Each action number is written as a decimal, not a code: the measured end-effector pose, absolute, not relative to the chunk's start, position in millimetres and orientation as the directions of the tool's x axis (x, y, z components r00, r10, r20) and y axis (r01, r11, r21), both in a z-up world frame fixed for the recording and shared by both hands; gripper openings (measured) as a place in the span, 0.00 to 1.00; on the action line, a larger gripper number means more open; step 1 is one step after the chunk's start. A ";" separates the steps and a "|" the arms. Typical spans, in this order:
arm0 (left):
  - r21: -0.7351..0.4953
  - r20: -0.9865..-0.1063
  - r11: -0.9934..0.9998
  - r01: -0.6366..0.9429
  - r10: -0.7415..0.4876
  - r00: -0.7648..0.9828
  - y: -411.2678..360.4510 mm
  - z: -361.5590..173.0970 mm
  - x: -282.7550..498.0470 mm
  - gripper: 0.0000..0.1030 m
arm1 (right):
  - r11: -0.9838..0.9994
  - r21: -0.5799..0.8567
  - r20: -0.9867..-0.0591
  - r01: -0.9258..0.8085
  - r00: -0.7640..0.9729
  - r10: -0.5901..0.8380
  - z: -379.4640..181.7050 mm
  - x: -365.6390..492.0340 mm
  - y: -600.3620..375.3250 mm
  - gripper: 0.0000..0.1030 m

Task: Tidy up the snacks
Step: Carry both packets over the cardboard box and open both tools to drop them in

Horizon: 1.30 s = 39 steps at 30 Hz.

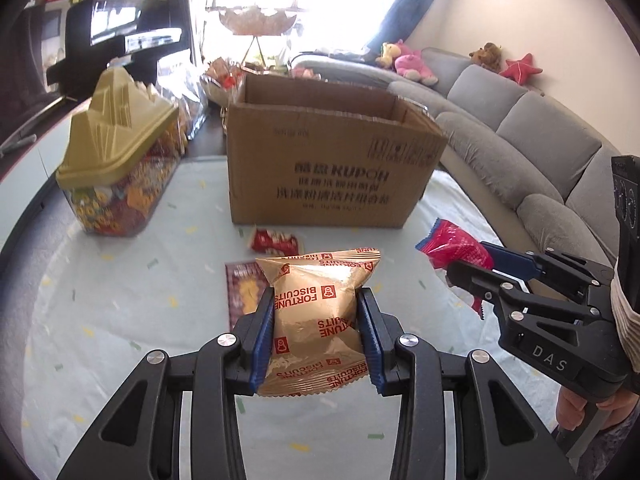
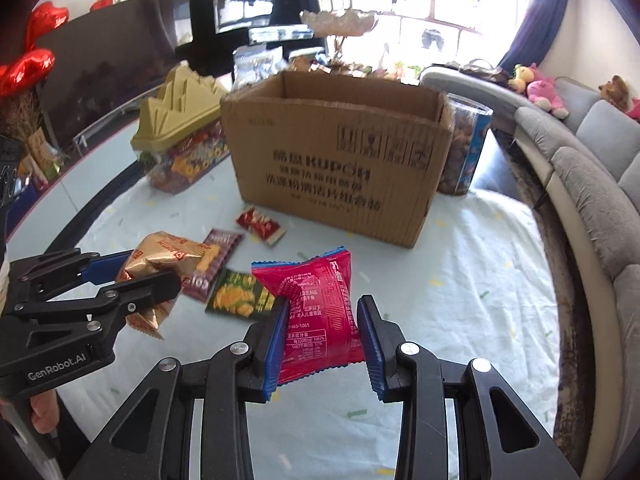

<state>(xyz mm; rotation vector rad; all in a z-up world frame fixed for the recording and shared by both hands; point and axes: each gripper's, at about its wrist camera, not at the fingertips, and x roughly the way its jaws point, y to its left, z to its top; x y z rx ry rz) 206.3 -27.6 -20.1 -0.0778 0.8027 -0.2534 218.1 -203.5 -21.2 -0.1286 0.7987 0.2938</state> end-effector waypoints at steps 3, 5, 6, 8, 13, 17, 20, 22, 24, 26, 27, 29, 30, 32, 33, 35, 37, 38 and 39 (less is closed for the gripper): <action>-0.156 -0.682 0.967 0.201 -0.252 0.686 -24.7 -6.9 215.5 0.38 | 0.959 0.004 -0.693 -0.283 0.691 0.207 -8.1 223.0 -202.5 0.35; -0.145 -0.668 0.968 0.204 -0.247 0.702 -23.4 3.4 221.9 0.38 | 0.963 0.007 -0.673 -0.270 0.711 0.204 1.5 227.3 -201.9 0.35; -0.140 -0.661 0.969 0.205 -0.245 0.710 -22.6 7.8 224.7 0.38 | 0.964 0.006 -0.665 -0.267 0.719 0.203 5.3 229.0 -201.2 0.35; -0.117 -0.645 0.972 0.205 -0.231 0.729 -21.7 17.4 230.5 0.38 | 0.966 0.010 -0.649 -0.257 0.734 0.202 13.2 233.6 -200.5 0.35; -0.084 -0.618 0.976 0.199 -0.208 0.758 -15.4 37.2 248.4 0.38 | 0.969 0.025 -0.619 -0.244 0.758 0.206 28.7 249.2 -197.5 0.35; -0.064 -0.596 0.980 0.191 -0.191 0.780 -11.5 50.4 263.3 0.38 | 0.972 0.034 -0.599 -0.233 0.774 0.207 38.4 263.6 -196.4 0.35; -0.058 -0.586 0.980 0.188 -0.186 0.789 -10.4 57.7 273.8 0.38 | 0.974 0.039 -0.587 -0.225 0.783 0.204 44.2 275.2 -195.9 0.35; -0.054 -0.581 0.981 0.188 -0.184 0.792 -10.5 62.1 281.7 0.38 | 0.974 0.045 -0.584 -0.220 0.786 0.205 47.1 284.0 -195.9 0.35; -0.051 -0.579 0.980 0.193 -0.186 0.794 -11.8 64.4 289.0 0.38 | 0.975 0.054 -0.583 -0.217 0.786 0.207 49.1 290.8 -195.4 0.35; -0.045 -0.576 0.980 0.195 -0.185 0.796 -13.6 66.1 296.3 0.38 | 0.975 0.058 -0.581 -0.214 0.787 0.207 50.5 297.8 -195.6 0.35; -0.046 -0.575 0.980 0.196 -0.186 0.797 -14.3 66.6 300.5 0.38 | 0.975 0.057 -0.580 -0.214 0.788 0.207 51.0 301.3 -195.5 0.35; -0.052 -0.579 0.978 0.202 -0.194 0.792 -15.1 66.0 309.2 0.38 | 0.976 0.054 -0.577 -0.211 0.792 0.203 52.0 306.8 -194.9 0.35; -0.055 -0.581 0.978 0.203 -0.197 0.790 -16.4 66.1 313.7 0.38 | 0.976 0.052 -0.575 -0.210 0.793 0.202 52.9 310.1 -194.5 0.35; -0.057 -0.583 0.977 0.204 -0.199 0.788 -17.1 66.0 323.9 0.38 | 0.977 0.051 -0.574 -0.209 0.794 0.200 53.1 316.5 -195.2 0.35; -0.056 -0.583 0.977 0.204 -0.198 0.788 -17.8 65.4 329.1 0.38 | 0.977 0.050 -0.572 -0.208 0.796 0.198 53.5 319.6 -195.6 0.35; -0.057 -0.589 0.977 0.208 -0.201 0.783 -19.8 64.1 339.8 0.38 | 0.978 0.045 -0.571 -0.203 0.798 0.192 53.6 327.8 -196.0 0.35; -0.059 -0.595 0.975 0.212 -0.205 0.777 -20.2 61.3 348.5 0.38 | 0.979 0.042 -0.570 -0.199 0.800 0.187 53.0 334.1 -197.4 0.35; -0.057 -0.598 0.975 0.213 -0.205 0.775 -21.0 60.2 354.2 0.38 | 0.980 0.038 -0.568 -0.197 0.802 0.184 52.6 338.1 -197.6 0.35; -0.056 -0.600 0.975 0.213 -0.203 0.774 -22.2 60.3 358.9 0.38 | 0.980 0.036 -0.567 -0.196 0.803 0.182 52.6 341.5 -197.9 0.35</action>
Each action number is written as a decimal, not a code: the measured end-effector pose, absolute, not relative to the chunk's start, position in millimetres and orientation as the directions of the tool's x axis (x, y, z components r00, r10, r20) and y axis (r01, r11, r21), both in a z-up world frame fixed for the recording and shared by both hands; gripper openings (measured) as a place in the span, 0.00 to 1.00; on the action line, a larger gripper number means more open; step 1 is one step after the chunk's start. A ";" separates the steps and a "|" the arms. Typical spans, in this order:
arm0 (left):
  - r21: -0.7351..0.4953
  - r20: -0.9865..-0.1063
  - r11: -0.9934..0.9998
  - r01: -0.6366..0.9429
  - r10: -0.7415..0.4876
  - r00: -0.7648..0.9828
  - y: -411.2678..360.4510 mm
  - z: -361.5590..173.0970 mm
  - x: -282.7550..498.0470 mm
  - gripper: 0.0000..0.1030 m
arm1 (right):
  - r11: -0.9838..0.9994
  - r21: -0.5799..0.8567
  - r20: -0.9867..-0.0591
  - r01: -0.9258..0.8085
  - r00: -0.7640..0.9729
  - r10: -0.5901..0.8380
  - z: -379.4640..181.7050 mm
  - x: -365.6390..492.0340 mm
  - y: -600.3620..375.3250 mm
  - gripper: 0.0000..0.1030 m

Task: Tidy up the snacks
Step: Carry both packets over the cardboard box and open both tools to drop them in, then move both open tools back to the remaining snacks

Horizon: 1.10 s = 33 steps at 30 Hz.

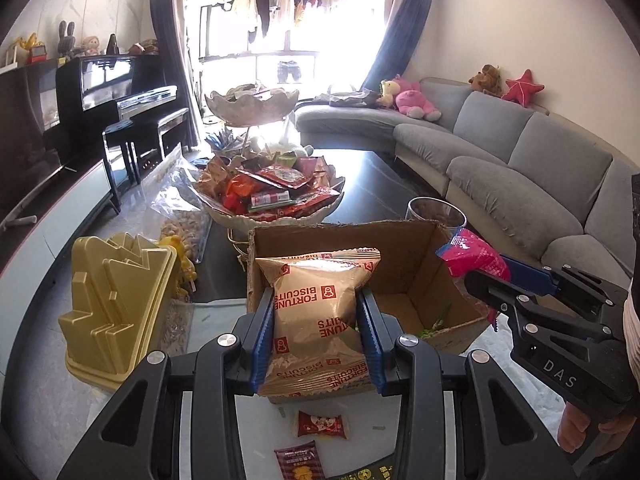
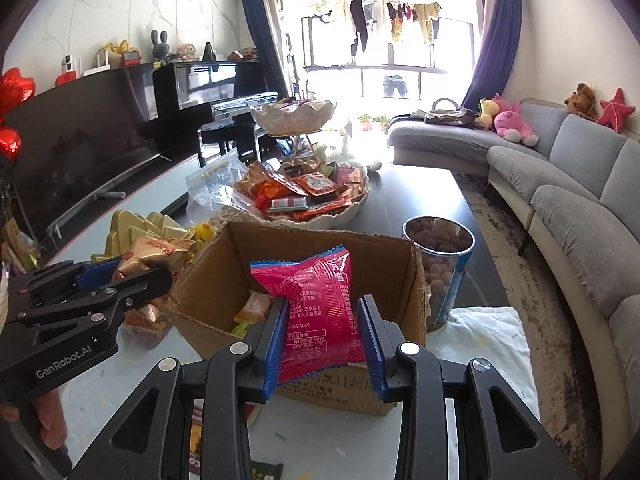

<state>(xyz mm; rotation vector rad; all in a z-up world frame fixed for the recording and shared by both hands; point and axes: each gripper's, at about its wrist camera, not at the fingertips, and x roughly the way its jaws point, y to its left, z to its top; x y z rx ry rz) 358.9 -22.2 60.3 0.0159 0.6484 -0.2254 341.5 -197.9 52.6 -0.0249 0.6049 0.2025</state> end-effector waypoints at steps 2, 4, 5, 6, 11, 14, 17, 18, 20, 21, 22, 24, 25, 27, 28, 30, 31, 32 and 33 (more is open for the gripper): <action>-0.054 -0.606 0.975 0.217 -0.205 0.769 -24.6 59.0 368.4 0.38 | 0.980 0.034 -0.569 -0.197 0.802 0.181 52.0 349.9 -198.8 0.35; -0.055 -0.611 0.974 0.219 -0.206 0.764 -26.2 57.3 377.5 0.38 | 0.980 0.034 -0.570 -0.198 0.801 0.182 51.7 356.3 -199.0 0.35; -0.054 -0.613 0.974 0.218 -0.205 0.763 -27.0 56.3 382.0 0.38 | 0.979 0.033 -0.570 -0.199 0.801 0.182 51.2 359.7 -199.0 0.35; -0.052 -0.616 0.975 0.216 -0.202 0.762 -27.7 55.4 386.4 0.38 | 0.980 0.032 -0.569 -0.198 0.802 0.181 50.5 362.6 -199.3 0.35; -0.025 -0.630 0.982 0.188 -0.161 0.759 -29.1 52.9 394.6 0.63 | 0.986 0.011 -0.556 -0.164 0.819 0.142 47.5 372.7 -200.3 0.47; -0.005 -0.627 0.986 0.168 -0.134 0.767 -25.2 50.3 387.0 0.68 | 0.987 0.019 -0.544 -0.162 0.826 0.146 46.4 370.3 -202.1 0.58; 0.006 -0.628 0.988 0.156 -0.117 0.770 -20.3 48.2 375.3 0.72 | 0.984 -0.001 -0.532 -0.177 0.834 0.149 45.8 362.1 -197.5 0.58; 0.008 -0.624 0.988 0.154 -0.116 0.773 -18.3 47.8 370.4 0.72 | 0.983 -0.003 -0.528 -0.184 0.835 0.155 45.9 358.9 -195.7 0.58; 0.019 -0.617 0.989 0.147 -0.104 0.780 -15.8 48.5 361.2 0.72 | 0.979 -0.003 -0.522 -0.204 0.835 0.173 45.3 350.4 -192.1 0.58; 0.023 -0.612 0.990 0.139 -0.096 0.785 -14.1 48.8 355.5 0.73 | 0.977 -0.003 -0.519 -0.212 0.835 0.180 45.4 346.7 -190.5 0.58; 0.029 -0.605 0.990 0.136 -0.091 0.791 -12.6 49.0 349.6 0.73 | 0.976 -0.004 -0.517 -0.220 0.836 0.186 45.1 343.2 -188.7 0.58; 0.041 -0.596 0.991 0.127 -0.078 0.800 -8.9 48.8 340.0 0.74 | 0.972 -0.009 -0.507 -0.235 0.839 0.198 45.3 333.8 -185.4 0.58; 0.048 -0.593 0.991 0.125 -0.073 0.802 -7.5 48.1 334.0 0.74 | 0.970 -0.010 -0.504 -0.242 0.839 0.204 45.2 329.3 -183.8 0.58; 0.057 -0.591 0.991 0.120 -0.064 0.804 -3.9 46.2 324.5 0.74 | 0.966 -0.011 -0.502 -0.258 0.837 0.218 44.0 321.8 -180.8 0.58; 0.059 -0.591 0.992 0.114 -0.057 0.805 -2.2 44.8 320.3 0.74 | 0.964 -0.014 -0.503 -0.265 0.835 0.222 43.6 318.6 -178.8 0.58; 0.060 -0.592 0.993 0.103 -0.048 0.804 0.8 40.8 312.3 0.74 | 0.960 -0.018 -0.506 -0.280 0.831 0.233 41.7 312.2 -175.8 0.58; 0.060 -0.596 0.993 0.102 -0.046 0.802 1.5 38.2 309.1 0.74 | 0.958 -0.019 -0.508 -0.286 0.828 0.237 40.4 309.4 -174.9 0.58; 0.060 -0.602 0.993 0.101 -0.045 0.798 2.3 34.8 305.6 0.74 | 0.956 -0.021 -0.510 -0.293 0.826 0.242 38.6 305.3 -173.6 0.58; 0.059 -0.610 0.993 0.099 -0.043 0.792 2.1 31.7 303.1 0.74 | 0.954 -0.023 -0.512 -0.300 0.823 0.247 36.2 301.6 -172.2 0.58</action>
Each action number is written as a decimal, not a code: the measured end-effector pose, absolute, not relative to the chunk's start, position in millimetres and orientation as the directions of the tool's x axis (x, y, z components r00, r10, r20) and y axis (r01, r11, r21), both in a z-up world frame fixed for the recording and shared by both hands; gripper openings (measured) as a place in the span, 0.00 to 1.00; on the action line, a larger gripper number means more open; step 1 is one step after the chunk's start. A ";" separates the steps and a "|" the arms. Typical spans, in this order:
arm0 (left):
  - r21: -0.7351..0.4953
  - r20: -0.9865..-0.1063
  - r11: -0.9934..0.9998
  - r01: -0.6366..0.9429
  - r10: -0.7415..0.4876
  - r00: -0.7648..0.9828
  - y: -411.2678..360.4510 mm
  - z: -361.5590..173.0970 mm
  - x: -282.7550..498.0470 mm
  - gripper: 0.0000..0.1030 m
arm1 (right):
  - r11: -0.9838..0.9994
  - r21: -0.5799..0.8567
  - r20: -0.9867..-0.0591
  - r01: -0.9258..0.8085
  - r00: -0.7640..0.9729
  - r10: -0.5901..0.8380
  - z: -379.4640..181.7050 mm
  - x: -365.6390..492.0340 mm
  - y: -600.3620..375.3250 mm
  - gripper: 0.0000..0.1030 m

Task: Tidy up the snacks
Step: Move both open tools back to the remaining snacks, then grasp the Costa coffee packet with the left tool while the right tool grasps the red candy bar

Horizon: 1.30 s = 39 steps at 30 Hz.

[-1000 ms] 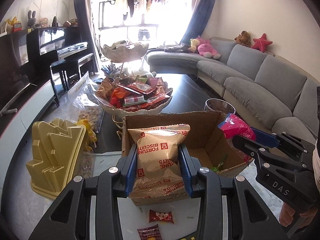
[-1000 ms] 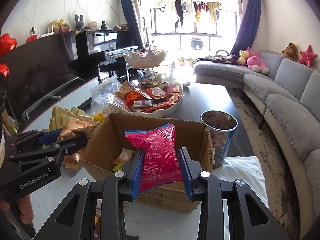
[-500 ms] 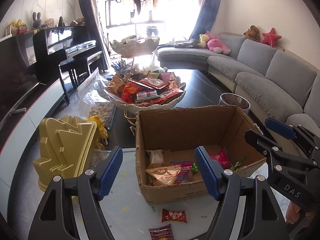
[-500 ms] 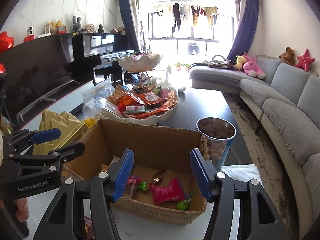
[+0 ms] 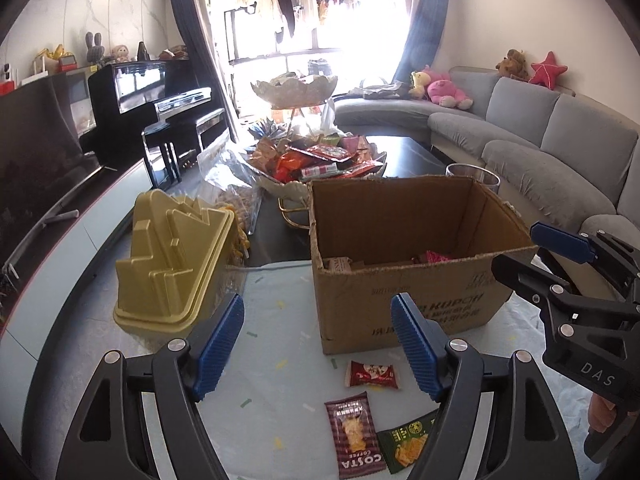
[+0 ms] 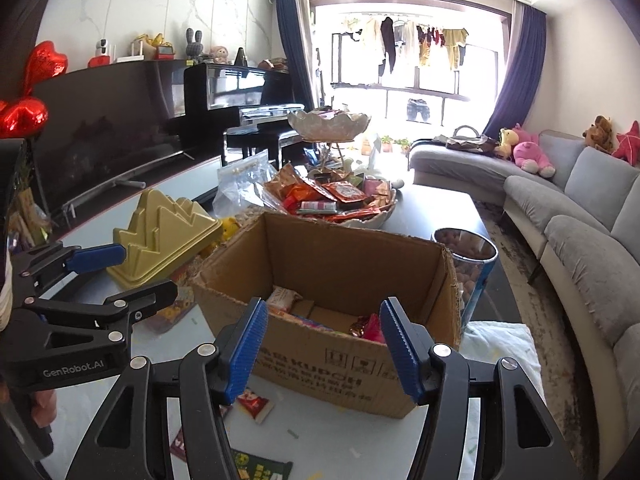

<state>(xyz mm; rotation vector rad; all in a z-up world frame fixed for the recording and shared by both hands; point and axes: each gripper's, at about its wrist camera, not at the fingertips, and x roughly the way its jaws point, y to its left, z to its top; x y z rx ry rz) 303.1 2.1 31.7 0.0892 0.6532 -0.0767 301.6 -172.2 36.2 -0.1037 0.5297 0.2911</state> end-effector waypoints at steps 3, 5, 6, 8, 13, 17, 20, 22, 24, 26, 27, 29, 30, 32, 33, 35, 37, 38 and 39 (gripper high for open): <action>0.045 -0.639 0.994 0.101 -0.049 0.768 3.7 17.3 295.7 0.74 | 0.945 -0.025 -0.530 -0.326 0.806 0.263 27.6 294.3 -168.4 0.58; 0.038 -0.661 0.994 0.101 -0.051 0.749 5.3 5.0 290.9 0.73 | 0.939 -0.030 -0.549 -0.342 0.791 0.271 18.5 291.0 -164.9 0.58; 0.033 -0.673 0.994 0.102 -0.053 0.738 5.7 -1.6 289.4 0.73 | 0.936 -0.033 -0.558 -0.349 0.784 0.272 13.4 289.5 -164.4 0.58; 0.023 -0.694 0.995 0.101 -0.057 0.718 6.4 -13.4 287.0 0.73 | 0.929 -0.039 -0.581 -0.367 0.765 0.278 3.3 288.5 -161.1 0.58; -0.005 -0.735 0.995 0.105 -0.074 0.674 7.6 -42.8 281.0 0.73 | 0.911 -0.043 -0.641 -0.410 0.711 0.289 -22.4 291.3 -156.3 0.58; -0.025 -0.760 0.994 0.109 -0.090 0.644 6.1 -62.7 280.8 0.68 | 0.890 -0.030 -0.682 -0.456 0.660 0.315 -41.4 296.0 -152.0 0.58; -0.041 -0.777 0.993 0.110 -0.101 0.621 5.3 -76.5 283.3 0.65 | 0.871 -0.035 -0.714 -0.490 0.622 0.321 -56.0 303.0 -147.1 0.58; -0.051 -0.786 0.992 0.113 -0.109 0.608 4.0 -84.7 285.5 0.62 | 0.859 -0.045 -0.732 -0.511 0.602 0.320 -64.6 307.1 -143.8 0.58; -0.057 -0.794 0.992 0.111 -0.113 0.597 3.4 -91.5 288.7 0.60 | 0.848 -0.060 -0.750 -0.527 0.585 0.310 -72.7 311.2 -141.1 0.58; -0.068 -0.802 0.991 0.112 -0.121 0.584 2.5 -98.3 292.9 0.58 | 0.839 -0.068 -0.763 -0.540 0.570 0.305 -78.1 314.8 -138.9 0.58; -0.071 -0.807 0.991 0.111 -0.122 0.578 1.7 -102.6 295.5 0.58 | 0.834 -0.071 -0.768 -0.548 0.563 0.305 -80.3 316.4 -137.7 0.58; -0.069 -0.814 0.992 0.110 -0.119 0.568 -0.3 -108.5 299.4 0.55 | 0.824 -0.079 -0.774 -0.561 0.556 0.304 -83.6 318.5 -134.9 0.58; -0.071 -0.818 0.991 0.111 -0.121 0.562 -1.2 -111.3 301.1 0.53 | 0.820 -0.084 -0.775 -0.566 0.554 0.304 -85.1 319.6 -133.1 0.57; -0.071 -0.822 0.991 0.109 -0.120 0.556 -2.3 -115.9 304.0 0.52 | 0.811 -0.083 -0.776 -0.580 0.548 0.313 -88.1 322.4 -129.8 0.57; -0.073 -0.824 0.992 0.107 -0.121 0.553 -2.2 -116.8 305.6 0.52 | 0.807 -0.081 -0.776 -0.585 0.545 0.317 -89.1 323.3 -129.1 0.57; -0.083 -0.826 0.991 0.107 -0.128 0.549 -2.6 -119.6 308.0 0.52 | 0.801 -0.078 -0.775 -0.593 0.542 0.325 -90.5 325.4 -127.5 0.56; -0.079 -0.827 0.991 0.107 -0.125 0.548 -3.6 -121.8 310.5 0.51 | 0.797 -0.072 -0.778 -0.600 0.534 0.332 -93.0 328.8 -124.9 0.54; -0.074 -0.826 0.992 0.106 -0.121 0.551 -4.3 -122.7 311.2 0.51 | 0.795 -0.067 -0.780 -0.603 0.529 0.335 -94.0 330.6 -123.7 0.54; -0.068 -0.825 0.992 0.108 -0.116 0.554 -5.5 -123.7 312.7 0.51 | 0.794 -0.062 -0.782 -0.605 0.524 0.338 -94.5 332.3 -122.7 0.54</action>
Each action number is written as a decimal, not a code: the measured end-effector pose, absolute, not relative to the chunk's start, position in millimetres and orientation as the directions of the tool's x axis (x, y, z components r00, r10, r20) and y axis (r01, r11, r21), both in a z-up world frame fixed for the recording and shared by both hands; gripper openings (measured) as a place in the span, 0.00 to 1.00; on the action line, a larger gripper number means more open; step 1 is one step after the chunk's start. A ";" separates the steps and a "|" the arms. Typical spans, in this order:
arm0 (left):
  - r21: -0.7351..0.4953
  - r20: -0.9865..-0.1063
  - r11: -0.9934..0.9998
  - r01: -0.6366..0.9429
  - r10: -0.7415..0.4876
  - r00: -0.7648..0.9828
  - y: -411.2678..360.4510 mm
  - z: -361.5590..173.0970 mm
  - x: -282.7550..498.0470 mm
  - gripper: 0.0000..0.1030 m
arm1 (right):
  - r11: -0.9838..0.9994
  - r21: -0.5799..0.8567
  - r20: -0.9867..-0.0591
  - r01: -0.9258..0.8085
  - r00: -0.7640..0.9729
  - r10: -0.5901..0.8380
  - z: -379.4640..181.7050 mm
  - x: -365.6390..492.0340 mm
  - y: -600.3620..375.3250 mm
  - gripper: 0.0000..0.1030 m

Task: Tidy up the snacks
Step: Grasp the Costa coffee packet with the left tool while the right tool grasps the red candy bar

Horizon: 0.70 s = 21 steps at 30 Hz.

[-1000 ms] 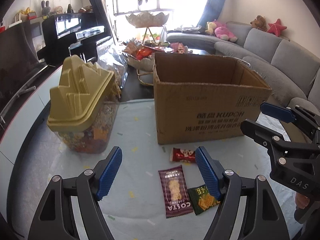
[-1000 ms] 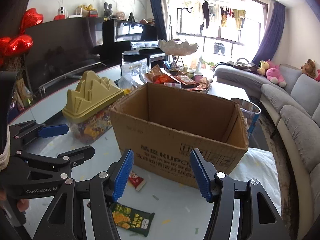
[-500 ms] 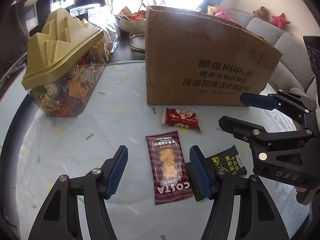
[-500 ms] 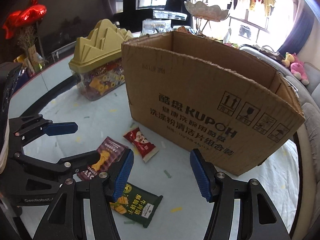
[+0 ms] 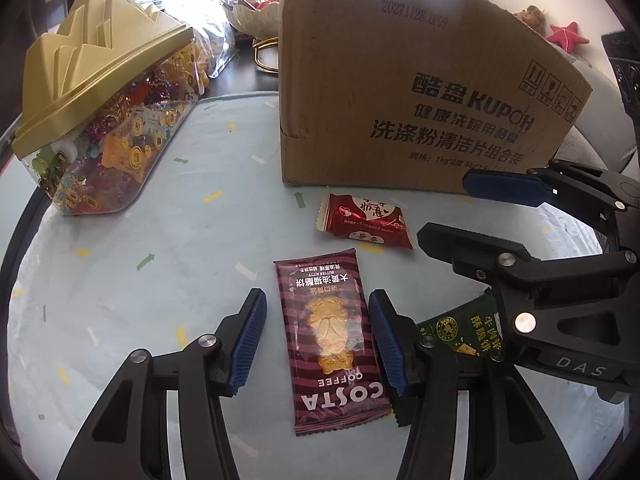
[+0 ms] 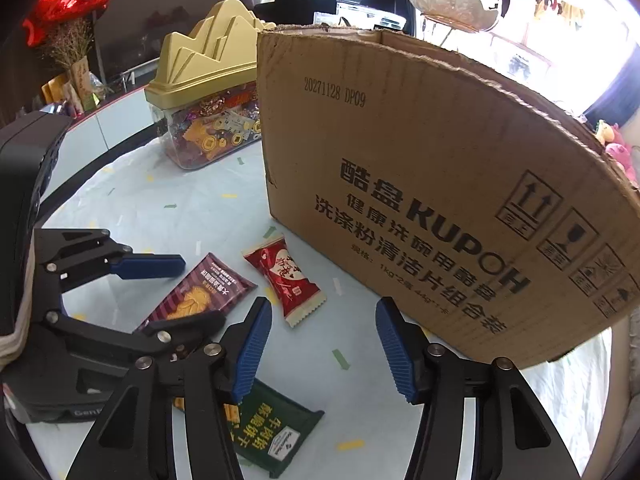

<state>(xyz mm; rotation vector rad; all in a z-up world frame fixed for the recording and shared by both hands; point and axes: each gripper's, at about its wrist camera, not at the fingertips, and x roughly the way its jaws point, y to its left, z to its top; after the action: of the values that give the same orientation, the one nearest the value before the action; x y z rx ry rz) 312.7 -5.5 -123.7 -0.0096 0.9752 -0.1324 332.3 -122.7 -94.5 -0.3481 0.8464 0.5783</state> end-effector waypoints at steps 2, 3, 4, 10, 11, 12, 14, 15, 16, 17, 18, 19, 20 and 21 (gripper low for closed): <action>-0.050 -0.821 0.993 0.109 -0.104 0.562 -6.2 -124.7 312.1 0.48 | 0.789 -0.056 -0.786 -0.611 0.514 0.342 -96.4 335.0 -120.3 0.53; -0.044 -0.818 0.993 0.108 -0.098 0.567 -6.3 -124.8 311.5 0.45 | 0.786 -0.055 -0.789 -0.616 0.509 0.344 -97.7 336.3 -118.6 0.52; -0.044 -0.816 0.993 0.109 -0.099 0.570 -5.5 -125.1 311.6 0.44 | 0.784 -0.054 -0.792 -0.619 0.505 0.344 -98.6 337.3 -117.4 0.51; -0.082 -0.812 0.991 0.106 -0.128 0.570 7.0 -123.6 314.1 0.36 | 0.771 -0.050 -0.800 -0.635 0.487 0.349 -103.2 344.0 -106.3 0.51; -0.088 -0.812 0.991 0.101 -0.130 0.569 9.9 -123.1 315.0 0.36 | 0.769 -0.046 -0.802 -0.637 0.483 0.352 -103.7 345.8 -104.2 0.50; -0.094 -0.811 0.991 0.095 -0.131 0.571 12.5 -122.2 315.3 0.36 | 0.768 -0.046 -0.805 -0.639 0.479 0.350 -104.4 347.7 -101.9 0.49; -0.099 -0.806 0.992 0.085 -0.130 0.578 17.5 -119.3 314.8 0.35 | 0.761 -0.051 -0.810 -0.646 0.473 0.347 -106.2 350.4 -96.5 0.47; -0.099 -0.804 0.992 0.082 -0.129 0.581 19.0 -117.9 314.1 0.35 | 0.758 -0.055 -0.813 -0.650 0.470 0.343 -107.6 351.7 -93.8 0.47; -0.098 -0.801 0.992 0.079 -0.126 0.586 20.7 -116.4 314.0 0.35 | 0.757 -0.058 -0.816 -0.651 0.468 0.340 -108.9 352.8 -91.4 0.46; -0.097 -0.799 0.992 0.075 -0.123 0.589 22.5 -115.1 314.0 0.35 | 0.755 -0.058 -0.820 -0.653 0.463 0.338 -110.4 354.1 -89.5 0.45; -0.098 -0.797 0.992 0.073 -0.122 0.592 24.0 -114.2 314.2 0.35 | 0.754 -0.056 -0.824 -0.655 0.456 0.335 -112.3 355.8 -87.4 0.43; -0.100 -0.795 0.992 0.071 -0.122 0.594 25.5 -113.6 314.1 0.35 | 0.754 -0.055 -0.828 -0.655 0.452 0.332 -114.0 357.1 -85.8 0.43; -0.100 -0.795 0.993 0.068 -0.121 0.595 27.3 -113.6 314.6 0.35 | 0.755 -0.055 -0.830 -0.654 0.449 0.329 -115.4 358.2 -84.5 0.41; -0.101 -0.794 0.993 0.065 -0.120 0.596 29.1 -113.7 314.8 0.35 | 0.755 -0.054 -0.833 -0.653 0.446 0.326 -117.0 359.6 -82.9 0.39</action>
<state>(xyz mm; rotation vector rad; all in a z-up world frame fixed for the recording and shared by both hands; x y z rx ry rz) 314.8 29.1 -113.7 -0.0634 0.9266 -0.1071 359.6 -82.9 -117.0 -0.3983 0.9246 0.6267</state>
